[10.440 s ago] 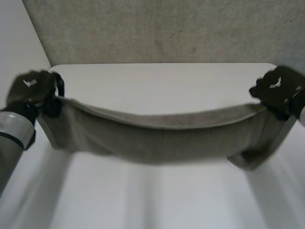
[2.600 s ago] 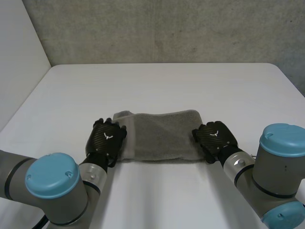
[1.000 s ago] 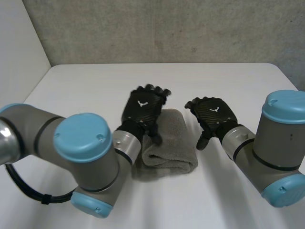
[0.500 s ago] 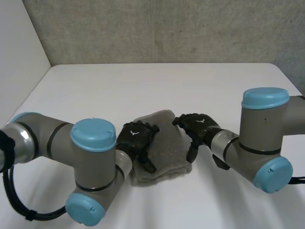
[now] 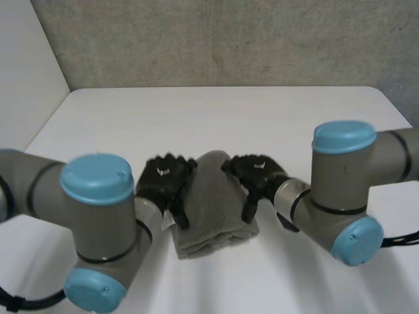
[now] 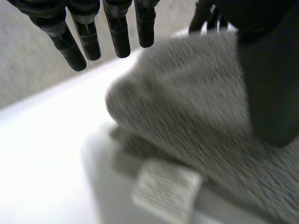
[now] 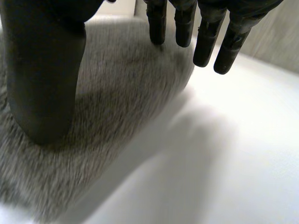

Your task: Fold the towel.

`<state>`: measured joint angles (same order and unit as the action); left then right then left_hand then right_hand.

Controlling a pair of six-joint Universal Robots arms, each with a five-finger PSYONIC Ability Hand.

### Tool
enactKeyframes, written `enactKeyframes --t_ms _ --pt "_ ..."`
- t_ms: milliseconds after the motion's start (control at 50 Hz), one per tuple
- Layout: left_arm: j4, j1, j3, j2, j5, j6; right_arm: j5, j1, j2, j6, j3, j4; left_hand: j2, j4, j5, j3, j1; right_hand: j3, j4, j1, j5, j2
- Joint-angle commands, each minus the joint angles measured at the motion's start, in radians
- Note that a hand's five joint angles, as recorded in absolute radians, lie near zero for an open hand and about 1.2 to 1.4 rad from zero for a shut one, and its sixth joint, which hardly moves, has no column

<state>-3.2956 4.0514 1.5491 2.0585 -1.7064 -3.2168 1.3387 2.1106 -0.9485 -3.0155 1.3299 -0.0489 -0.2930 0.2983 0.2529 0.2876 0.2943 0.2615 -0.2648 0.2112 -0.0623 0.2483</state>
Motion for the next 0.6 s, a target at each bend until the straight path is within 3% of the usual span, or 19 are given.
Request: enactKeyframes --t_ms 20,100,140,240,360,600 --pt "0.037 0.029 -0.098 -0.136 -0.001 0.008 0.008 -0.012 -0.206 -0.014 -0.008 0.0 0.097 -0.102 -0.232 -0.092 -0.098 -0.087 0.09 -0.037 0.062 -0.074" --pt "0.134 0.044 -0.196 -0.228 -0.004 0.041 0.073 -0.057 -0.302 -0.014 -0.012 0.003 0.1 -0.105 -0.234 -0.095 -0.101 -0.087 0.09 -0.037 0.062 -0.074" --pt "0.171 0.061 -0.226 -0.248 -0.004 0.06 0.199 -0.107 -0.383 -0.013 -0.027 -0.009 0.1 -0.105 -0.234 -0.095 -0.101 -0.087 0.09 -0.037 0.062 -0.074" --pt "0.264 0.118 -0.306 -0.268 -0.004 0.107 0.303 -0.133 -0.434 -0.005 -0.046 -0.025 0.1 -0.105 -0.234 -0.095 -0.101 -0.087 0.09 -0.037 0.062 -0.074" --pt "0.359 0.132 -0.342 -0.259 -0.004 0.117 0.295 -0.127 -0.431 -0.002 -0.051 -0.032 0.1 -0.105 -0.234 -0.095 -0.101 -0.087 0.09 -0.037 0.062 -0.074" --pt "0.367 0.141 -0.34 -0.267 -0.004 0.114 0.289 -0.133 -0.431 -0.003 -0.041 -0.035 0.1 -0.105 -0.234 -0.095 -0.101 -0.087 0.09 -0.037 0.062 -0.074"
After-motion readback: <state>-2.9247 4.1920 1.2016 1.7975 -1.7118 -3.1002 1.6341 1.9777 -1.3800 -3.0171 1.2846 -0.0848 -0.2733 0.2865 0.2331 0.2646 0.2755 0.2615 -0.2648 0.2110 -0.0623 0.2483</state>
